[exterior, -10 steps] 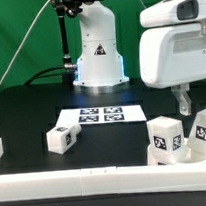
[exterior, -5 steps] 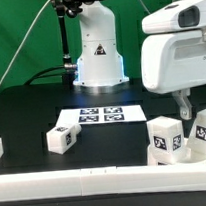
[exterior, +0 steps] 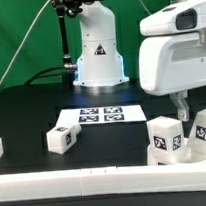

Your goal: Assemble stool

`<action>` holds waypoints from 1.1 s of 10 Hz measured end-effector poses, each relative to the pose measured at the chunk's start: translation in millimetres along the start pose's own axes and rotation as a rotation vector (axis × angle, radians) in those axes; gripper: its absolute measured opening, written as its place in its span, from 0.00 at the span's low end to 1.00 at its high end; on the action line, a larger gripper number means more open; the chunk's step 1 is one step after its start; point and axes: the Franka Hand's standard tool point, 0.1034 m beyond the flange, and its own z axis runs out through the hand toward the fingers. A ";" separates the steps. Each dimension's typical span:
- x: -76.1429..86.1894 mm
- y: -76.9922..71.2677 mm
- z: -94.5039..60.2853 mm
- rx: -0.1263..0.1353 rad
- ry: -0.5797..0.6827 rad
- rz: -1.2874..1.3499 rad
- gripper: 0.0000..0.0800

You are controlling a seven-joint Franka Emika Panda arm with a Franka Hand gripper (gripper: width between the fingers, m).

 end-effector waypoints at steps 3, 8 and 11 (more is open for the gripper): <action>-0.4 1.1 0.6 -0.001 0.000 0.013 0.47; -0.4 2.7 0.6 -0.003 0.003 0.063 0.43; -0.7 3.9 0.5 -0.002 0.004 0.251 0.43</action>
Offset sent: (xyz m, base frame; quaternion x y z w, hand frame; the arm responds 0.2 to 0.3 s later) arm -0.0008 0.0045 0.0007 -0.0244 0.0163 0.0092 0.9995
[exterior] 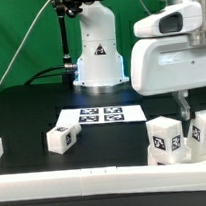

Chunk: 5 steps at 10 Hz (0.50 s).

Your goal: Assemble stool

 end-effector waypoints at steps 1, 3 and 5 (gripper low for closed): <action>-0.2 0.6 0.1 0.000 0.000 0.103 0.43; -1.7 1.3 0.7 0.000 0.019 0.349 0.43; -4.9 -2.9 1.4 0.002 0.016 0.618 0.43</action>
Offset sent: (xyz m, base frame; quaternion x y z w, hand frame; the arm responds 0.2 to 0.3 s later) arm -0.0117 -0.0005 -0.0060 -0.0143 0.0099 0.2841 0.9586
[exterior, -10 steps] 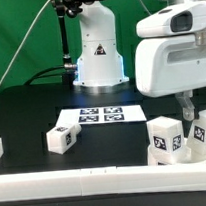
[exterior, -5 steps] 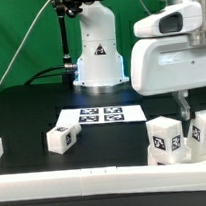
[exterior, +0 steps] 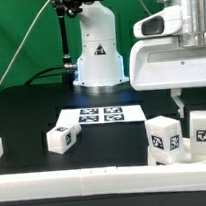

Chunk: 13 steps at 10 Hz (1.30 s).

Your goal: Assemble stool

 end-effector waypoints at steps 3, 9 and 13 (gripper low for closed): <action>-0.6 -0.2 0.4 0.006 -0.005 0.314 0.43; -2.1 -3.0 0.6 0.011 -0.010 0.805 0.43; -2.5 -3.0 0.8 0.015 -0.029 0.930 0.43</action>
Offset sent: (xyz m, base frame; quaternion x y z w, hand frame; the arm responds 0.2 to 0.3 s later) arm -0.0069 0.0015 -0.0064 -0.0007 -0.0003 0.2864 0.9581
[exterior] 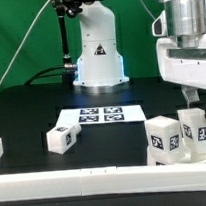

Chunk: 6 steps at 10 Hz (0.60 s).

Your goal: Assemble stool

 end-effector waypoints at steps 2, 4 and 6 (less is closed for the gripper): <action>-1.8 -0.7 -0.2 0.005 -0.018 0.138 0.43; -3.3 -1.2 -0.3 0.008 -0.031 0.256 0.43; -1.4 -2.3 0.2 0.036 -0.055 0.413 0.43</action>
Offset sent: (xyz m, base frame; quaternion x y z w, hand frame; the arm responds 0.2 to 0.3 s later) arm 0.0000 0.0000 0.0000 0.0000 0.0000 0.1938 0.9810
